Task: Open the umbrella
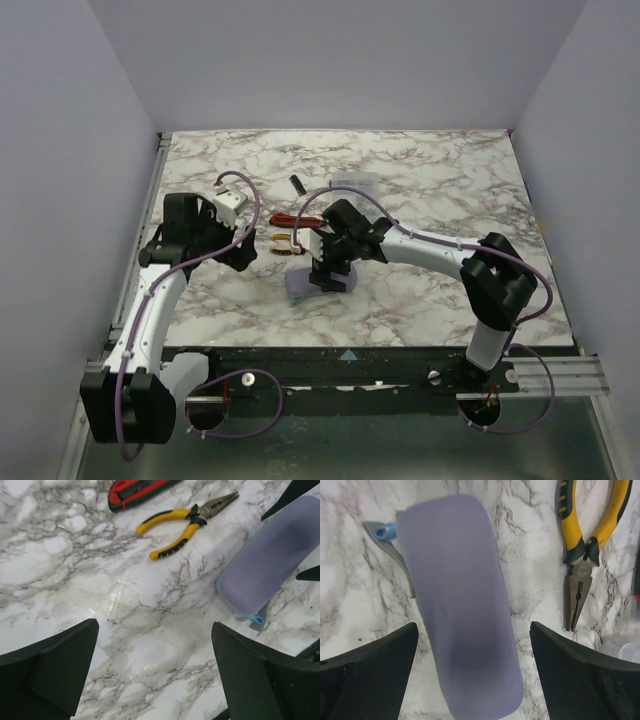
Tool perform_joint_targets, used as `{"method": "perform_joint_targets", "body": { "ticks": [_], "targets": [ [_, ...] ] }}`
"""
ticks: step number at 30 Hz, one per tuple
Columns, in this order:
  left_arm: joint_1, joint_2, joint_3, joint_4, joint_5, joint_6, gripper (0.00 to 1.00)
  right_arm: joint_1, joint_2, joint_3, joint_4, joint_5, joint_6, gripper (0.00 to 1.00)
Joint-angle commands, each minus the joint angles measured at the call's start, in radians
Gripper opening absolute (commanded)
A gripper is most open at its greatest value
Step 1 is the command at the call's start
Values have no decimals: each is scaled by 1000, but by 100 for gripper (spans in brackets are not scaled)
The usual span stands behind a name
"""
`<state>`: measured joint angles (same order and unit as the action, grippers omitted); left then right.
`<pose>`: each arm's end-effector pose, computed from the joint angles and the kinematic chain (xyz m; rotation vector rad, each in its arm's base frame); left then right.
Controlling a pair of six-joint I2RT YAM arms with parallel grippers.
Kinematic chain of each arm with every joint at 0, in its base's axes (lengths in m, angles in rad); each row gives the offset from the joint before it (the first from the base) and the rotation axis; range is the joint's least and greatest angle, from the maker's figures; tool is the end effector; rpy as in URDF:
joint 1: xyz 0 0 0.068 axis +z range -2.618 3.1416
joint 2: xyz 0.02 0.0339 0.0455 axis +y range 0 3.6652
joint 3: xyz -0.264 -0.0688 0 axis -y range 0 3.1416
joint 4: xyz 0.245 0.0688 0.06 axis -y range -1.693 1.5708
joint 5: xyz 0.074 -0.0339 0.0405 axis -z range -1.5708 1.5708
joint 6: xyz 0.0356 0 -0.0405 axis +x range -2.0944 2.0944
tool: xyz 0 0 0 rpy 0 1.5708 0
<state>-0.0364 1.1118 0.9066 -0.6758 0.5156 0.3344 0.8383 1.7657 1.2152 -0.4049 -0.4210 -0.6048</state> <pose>0.2211 -0.0256 0.2780 0.6512 2.2659 -0.4868 0.2385 0.2869 0.2085 -1.7862 1.7722 0.6257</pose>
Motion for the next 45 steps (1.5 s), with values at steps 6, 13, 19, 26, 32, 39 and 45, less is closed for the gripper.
{"method": "perform_joint_targets", "body": {
  "ticks": [6,13,19,26,32,39,45],
  "targets": [
    [8,-262,-180,227,134,75,98,-18,-14,-126,43,160,-152,65],
    [-202,-211,-268,389,148,88,86,-192,-191,-334,28,173,-215,56],
    [-469,-105,-315,668,79,-62,72,-334,-331,-466,-39,112,-369,54],
    [-745,42,-462,1071,-70,-185,61,-342,-401,-525,-61,20,-413,54],
    [-825,185,-547,1258,-169,-200,54,-341,-365,-507,-72,15,-363,51],
    [-860,345,-528,1402,-257,-261,48,-342,-379,-523,-63,10,-319,51],
    [-874,441,-493,1477,-267,-288,38,-341,-382,-529,-60,4,-301,51]
  ]
}}
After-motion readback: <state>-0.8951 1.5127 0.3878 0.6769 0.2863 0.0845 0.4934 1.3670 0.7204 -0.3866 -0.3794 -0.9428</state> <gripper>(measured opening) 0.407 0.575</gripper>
